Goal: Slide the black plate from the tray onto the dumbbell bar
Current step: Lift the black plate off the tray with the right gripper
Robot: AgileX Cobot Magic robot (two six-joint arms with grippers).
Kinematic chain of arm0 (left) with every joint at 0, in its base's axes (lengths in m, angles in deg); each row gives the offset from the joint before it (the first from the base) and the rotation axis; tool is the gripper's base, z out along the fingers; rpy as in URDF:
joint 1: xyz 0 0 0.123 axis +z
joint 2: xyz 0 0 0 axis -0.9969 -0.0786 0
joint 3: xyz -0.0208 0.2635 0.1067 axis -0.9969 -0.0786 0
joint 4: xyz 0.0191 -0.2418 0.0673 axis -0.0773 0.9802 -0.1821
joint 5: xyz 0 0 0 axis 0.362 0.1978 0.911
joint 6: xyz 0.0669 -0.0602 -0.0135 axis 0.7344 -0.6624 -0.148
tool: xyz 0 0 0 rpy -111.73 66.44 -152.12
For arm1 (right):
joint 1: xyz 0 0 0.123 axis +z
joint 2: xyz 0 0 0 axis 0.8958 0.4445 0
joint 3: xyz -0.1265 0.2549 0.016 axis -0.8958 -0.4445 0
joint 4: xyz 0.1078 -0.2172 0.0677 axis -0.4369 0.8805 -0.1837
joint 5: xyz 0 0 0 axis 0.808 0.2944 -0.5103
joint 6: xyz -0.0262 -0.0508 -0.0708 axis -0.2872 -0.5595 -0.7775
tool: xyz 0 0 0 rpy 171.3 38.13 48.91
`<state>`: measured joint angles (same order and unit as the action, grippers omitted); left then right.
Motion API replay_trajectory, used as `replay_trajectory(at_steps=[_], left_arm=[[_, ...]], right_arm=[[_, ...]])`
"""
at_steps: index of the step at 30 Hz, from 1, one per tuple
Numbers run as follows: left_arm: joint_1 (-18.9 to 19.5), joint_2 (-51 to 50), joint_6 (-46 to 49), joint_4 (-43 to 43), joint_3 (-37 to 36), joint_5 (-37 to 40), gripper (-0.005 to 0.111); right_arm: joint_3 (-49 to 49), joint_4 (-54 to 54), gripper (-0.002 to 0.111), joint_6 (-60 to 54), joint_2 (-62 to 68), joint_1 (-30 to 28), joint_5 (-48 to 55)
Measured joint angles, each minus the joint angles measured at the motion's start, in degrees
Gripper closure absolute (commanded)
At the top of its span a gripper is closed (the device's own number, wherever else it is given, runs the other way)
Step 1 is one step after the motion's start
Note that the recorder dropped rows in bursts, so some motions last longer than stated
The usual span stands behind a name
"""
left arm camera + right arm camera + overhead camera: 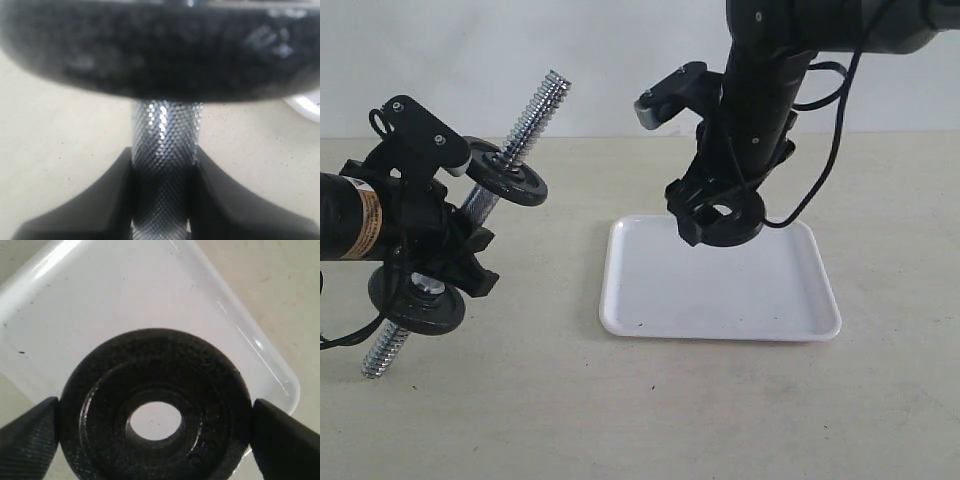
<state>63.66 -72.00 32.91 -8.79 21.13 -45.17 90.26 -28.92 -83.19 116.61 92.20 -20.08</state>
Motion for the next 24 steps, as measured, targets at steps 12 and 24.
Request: replay_trajectory(at_steps=[12, 24], left_arm=[[0.0, 0.0, 0.0, 0.0, 0.0, -0.61, 0.102], [0.0, 0.0, 0.0, -0.35, -1.21, -1.18, 0.102]], right_arm=[[0.0, -10.95, 0.108, -8.77, -5.25, 0.0, 2.41], [0.0, -28.67, 0.108, -21.2, -5.25, -5.74, 5.88]])
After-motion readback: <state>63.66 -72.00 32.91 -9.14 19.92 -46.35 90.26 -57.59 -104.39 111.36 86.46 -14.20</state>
